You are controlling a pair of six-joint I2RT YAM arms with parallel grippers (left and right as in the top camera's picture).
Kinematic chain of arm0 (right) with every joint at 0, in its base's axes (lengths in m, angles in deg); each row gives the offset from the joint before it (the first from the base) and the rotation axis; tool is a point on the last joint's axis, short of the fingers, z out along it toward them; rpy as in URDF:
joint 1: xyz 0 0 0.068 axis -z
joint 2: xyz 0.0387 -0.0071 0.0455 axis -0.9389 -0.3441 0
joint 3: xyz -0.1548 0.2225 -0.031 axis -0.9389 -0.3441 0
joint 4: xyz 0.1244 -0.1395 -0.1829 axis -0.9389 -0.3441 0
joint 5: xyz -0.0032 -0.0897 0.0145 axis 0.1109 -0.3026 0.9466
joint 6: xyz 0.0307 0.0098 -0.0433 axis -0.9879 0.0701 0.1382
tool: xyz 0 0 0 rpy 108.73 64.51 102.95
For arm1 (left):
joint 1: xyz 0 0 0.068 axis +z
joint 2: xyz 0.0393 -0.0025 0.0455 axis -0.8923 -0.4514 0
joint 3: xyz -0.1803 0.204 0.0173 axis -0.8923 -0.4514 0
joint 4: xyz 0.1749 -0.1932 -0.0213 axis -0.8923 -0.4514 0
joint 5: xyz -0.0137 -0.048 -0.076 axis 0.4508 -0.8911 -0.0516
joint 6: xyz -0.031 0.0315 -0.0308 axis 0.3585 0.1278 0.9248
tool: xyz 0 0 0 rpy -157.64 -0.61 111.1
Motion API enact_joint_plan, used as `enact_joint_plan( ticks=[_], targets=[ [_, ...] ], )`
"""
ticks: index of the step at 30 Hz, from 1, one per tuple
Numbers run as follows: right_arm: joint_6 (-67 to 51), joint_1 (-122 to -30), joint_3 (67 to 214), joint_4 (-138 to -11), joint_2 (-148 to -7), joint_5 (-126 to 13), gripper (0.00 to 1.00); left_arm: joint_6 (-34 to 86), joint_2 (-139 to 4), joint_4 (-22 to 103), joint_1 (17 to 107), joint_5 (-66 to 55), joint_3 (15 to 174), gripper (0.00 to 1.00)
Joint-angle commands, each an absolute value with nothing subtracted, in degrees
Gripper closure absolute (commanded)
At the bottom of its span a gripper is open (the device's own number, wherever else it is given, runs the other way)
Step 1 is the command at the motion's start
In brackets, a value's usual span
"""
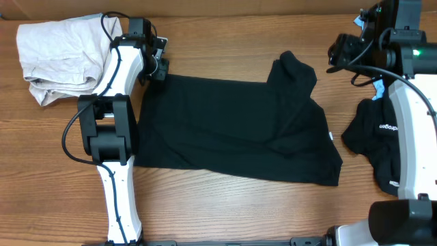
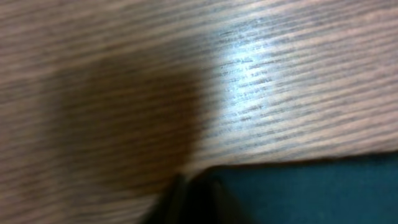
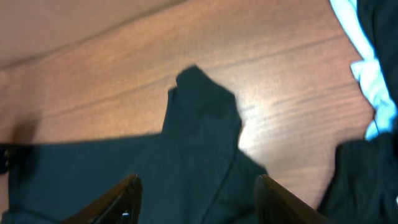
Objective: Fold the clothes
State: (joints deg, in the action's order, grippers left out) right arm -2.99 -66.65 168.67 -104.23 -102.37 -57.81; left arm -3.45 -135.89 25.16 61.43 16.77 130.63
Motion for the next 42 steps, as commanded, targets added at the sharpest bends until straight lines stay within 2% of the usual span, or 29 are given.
enact_joint_plan(
  ticks=[1, 6, 10, 13, 26, 29, 32, 34, 35, 38, 42],
  targets=[
    [-2.36, -67.15, 169.35, -100.69, -106.26, -58.7, 0.41, -1.59, -137.88, 23.82, 61.6, 19.4, 131.16, 0.96],
    [-2.08, -67.26, 169.35, -93.89, -113.02, -60.3, 0.43, 3.54, -137.84, 18.4, 61.75, 26.98, 134.55, 0.96],
    [-1.71, -67.26, 169.35, -87.84, -119.9, -60.32, 0.37, 6.91, -137.84, 12.33, 61.75, 30.11, 140.38, 0.96],
    [-1.71, -67.26, 169.35, -84.91, -124.71, -59.82, 0.34, 8.55, -137.84, 10.03, 61.75, 30.06, 144.01, 0.96],
    [-1.71, -69.84, 169.35, -77.54, -137.17, -47.49, 0.36, 9.66, -137.86, 8.77, 61.23, 29.82, 145.56, 0.96],
    [-1.71, -70.71, 169.35, -76.99, -137.28, -47.36, 0.45, 9.66, -137.86, 8.68, 61.25, 29.84, 145.56, 0.96],
    [-1.73, -70.89, 169.37, -76.12, -137.26, -47.36, 0.64, 9.64, -137.86, 8.72, 61.27, 29.91, 145.56, 0.96],
    [-1.73, -70.63, 169.96, -76.01, -137.26, -47.36, 0.68, 9.64, -137.86, 8.98, 61.27, 30.17, 145.56, 0.96],
    [-1.73, -70.36, 170.55, -76.36, -137.26, -47.32, 0.73, 9.64, -137.86, 9.18, 61.27, 30.48, 145.58, 0.93],
    [-1.18, -69.66, 173.55, -79.64, -136.99, -47.32, 0.96, 9.64, -137.86, 9.03, 61.27, 31.85, 146.07, 0.96],
    [2.75, -69.42, 179.1, -87.01, -135.92, -47.32, 0.96, 9.68, -137.86, 6.91, 61.27, 31.81, 148.6, 0.96]
  ],
)
